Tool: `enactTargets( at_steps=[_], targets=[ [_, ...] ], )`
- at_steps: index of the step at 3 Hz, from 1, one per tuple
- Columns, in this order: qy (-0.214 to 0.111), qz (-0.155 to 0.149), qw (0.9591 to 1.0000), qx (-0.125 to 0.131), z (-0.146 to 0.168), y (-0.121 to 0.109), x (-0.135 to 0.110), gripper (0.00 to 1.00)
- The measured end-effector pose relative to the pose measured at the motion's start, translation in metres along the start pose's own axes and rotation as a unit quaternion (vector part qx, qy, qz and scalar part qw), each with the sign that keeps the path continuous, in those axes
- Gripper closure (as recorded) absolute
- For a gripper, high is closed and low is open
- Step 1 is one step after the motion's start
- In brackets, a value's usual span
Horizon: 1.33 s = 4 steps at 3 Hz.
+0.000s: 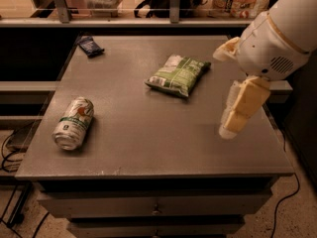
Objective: Move 7up can near rxbar blueberry
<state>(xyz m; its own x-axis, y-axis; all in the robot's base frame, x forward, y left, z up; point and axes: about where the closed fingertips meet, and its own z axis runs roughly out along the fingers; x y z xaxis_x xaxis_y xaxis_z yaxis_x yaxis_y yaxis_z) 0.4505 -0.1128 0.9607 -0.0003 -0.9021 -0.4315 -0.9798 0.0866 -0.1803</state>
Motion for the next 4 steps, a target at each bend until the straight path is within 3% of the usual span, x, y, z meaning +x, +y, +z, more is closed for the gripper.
enactTargets(
  at_steps=[1, 2, 3, 4],
  targets=[
    [-0.020, 0.006, 0.9997, -0.015, 0.028, 0.006, -0.013, 0.00],
    [-0.021, 0.007, 0.9996, -0.016, 0.028, 0.006, -0.013, 0.00],
    [-0.055, 0.006, 0.9980, -0.029, 0.043, 0.007, -0.025, 0.00],
    [-0.119, 0.000, 0.9915, -0.054, 0.073, 0.010, -0.054, 0.00]
  ],
)
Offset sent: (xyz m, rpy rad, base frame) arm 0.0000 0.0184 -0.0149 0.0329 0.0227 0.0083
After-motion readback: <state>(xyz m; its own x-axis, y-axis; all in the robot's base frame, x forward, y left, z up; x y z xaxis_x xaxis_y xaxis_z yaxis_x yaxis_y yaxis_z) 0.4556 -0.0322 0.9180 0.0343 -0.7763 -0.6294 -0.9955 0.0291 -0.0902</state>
